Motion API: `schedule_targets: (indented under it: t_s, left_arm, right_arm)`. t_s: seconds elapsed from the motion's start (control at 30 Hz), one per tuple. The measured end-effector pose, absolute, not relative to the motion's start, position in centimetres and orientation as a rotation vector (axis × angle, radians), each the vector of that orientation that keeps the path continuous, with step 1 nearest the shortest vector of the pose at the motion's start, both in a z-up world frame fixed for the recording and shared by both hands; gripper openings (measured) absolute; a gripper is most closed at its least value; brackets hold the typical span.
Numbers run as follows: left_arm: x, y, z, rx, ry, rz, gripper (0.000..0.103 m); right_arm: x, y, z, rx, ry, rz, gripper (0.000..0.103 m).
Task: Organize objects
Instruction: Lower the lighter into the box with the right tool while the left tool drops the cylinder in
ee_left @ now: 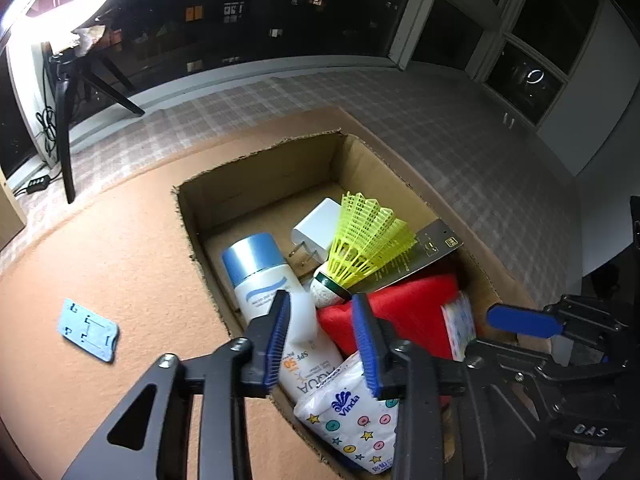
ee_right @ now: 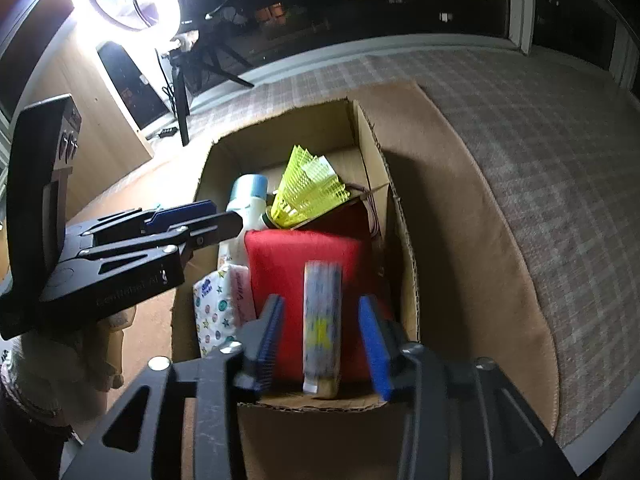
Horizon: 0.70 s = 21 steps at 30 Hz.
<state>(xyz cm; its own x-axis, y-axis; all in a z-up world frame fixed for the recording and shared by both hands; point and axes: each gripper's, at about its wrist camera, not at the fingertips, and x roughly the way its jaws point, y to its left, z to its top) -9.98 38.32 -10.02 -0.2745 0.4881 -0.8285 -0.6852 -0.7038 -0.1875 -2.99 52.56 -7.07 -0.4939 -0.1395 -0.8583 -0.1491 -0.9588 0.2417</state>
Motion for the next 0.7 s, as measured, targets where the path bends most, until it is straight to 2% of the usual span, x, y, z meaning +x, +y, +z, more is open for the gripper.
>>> schedule_targets:
  t_s: [0.43,0.7]
  left_arm:
    - [-8.3,35.1,-6.9,-1.141,0.260,2.098,0.043]
    - [-7.4,31.3,-5.0,-1.110,0.249,2.157,0.051]
  right_arm:
    - [-2.6,51.1,-6.0,-1.535,0.474,2.697,0.042]
    - [-3.2,48.5,-5.0,-1.519,0.433,2.746,0.042]
